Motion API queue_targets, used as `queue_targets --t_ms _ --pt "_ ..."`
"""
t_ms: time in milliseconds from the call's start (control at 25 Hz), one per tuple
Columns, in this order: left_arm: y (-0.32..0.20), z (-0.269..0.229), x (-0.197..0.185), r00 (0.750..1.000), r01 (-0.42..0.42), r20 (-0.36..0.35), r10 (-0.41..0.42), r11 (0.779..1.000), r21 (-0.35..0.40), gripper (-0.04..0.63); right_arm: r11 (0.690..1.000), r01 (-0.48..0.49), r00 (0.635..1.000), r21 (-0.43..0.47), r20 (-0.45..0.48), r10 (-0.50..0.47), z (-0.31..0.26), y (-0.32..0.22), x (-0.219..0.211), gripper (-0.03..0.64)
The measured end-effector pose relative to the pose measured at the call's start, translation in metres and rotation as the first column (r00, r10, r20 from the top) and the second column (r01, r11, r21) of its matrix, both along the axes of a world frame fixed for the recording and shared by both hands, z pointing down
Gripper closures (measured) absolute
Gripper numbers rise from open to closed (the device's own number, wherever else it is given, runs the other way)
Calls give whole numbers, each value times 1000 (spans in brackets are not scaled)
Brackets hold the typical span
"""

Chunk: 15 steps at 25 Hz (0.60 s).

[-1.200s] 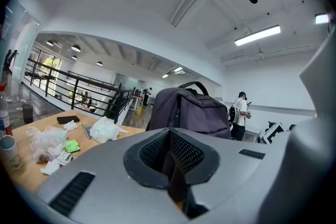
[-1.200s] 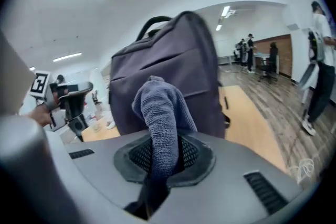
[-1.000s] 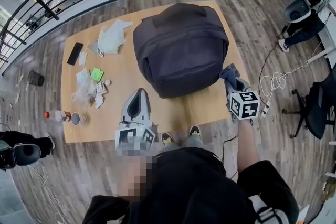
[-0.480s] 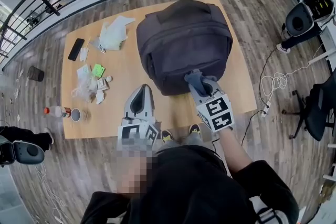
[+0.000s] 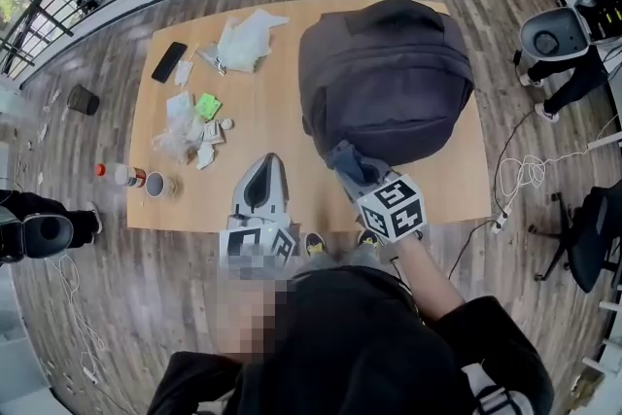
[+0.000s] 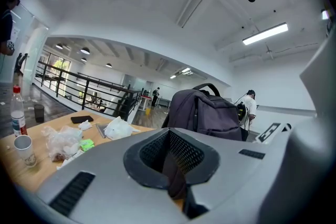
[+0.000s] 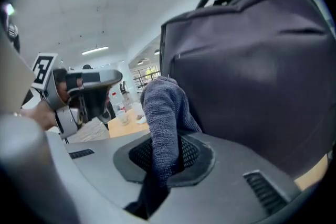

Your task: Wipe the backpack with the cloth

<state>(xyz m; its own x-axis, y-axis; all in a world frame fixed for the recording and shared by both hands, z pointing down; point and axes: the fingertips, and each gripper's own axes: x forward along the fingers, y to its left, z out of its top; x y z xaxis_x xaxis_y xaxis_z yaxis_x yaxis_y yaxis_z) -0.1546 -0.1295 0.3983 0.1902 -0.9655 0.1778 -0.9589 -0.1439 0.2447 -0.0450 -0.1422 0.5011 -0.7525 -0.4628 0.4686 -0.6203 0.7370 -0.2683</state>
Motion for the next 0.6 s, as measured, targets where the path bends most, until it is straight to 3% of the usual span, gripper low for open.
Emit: queue_targets --t_ms 120,280,440,600 --pt "1 0 -2 1000 6 5 -6 1000 0 580 988 23 999 -154 -20 -26 58 14 -10 575" --pt "2 -1 -1 1000 2 9 -2 1000 -1 580 951 -37 998 -308 -68 17 127 16 -5 575" --pt "0 -2 6 1000 -10 12 10 1000 -2 580 927 -107 992 -360 -96 78 156 5 29 575" --pt "-5 -2 21 999 -41 10 41 999 0 580 907 -227 969 -354 -173 175 177 -9 97 574"
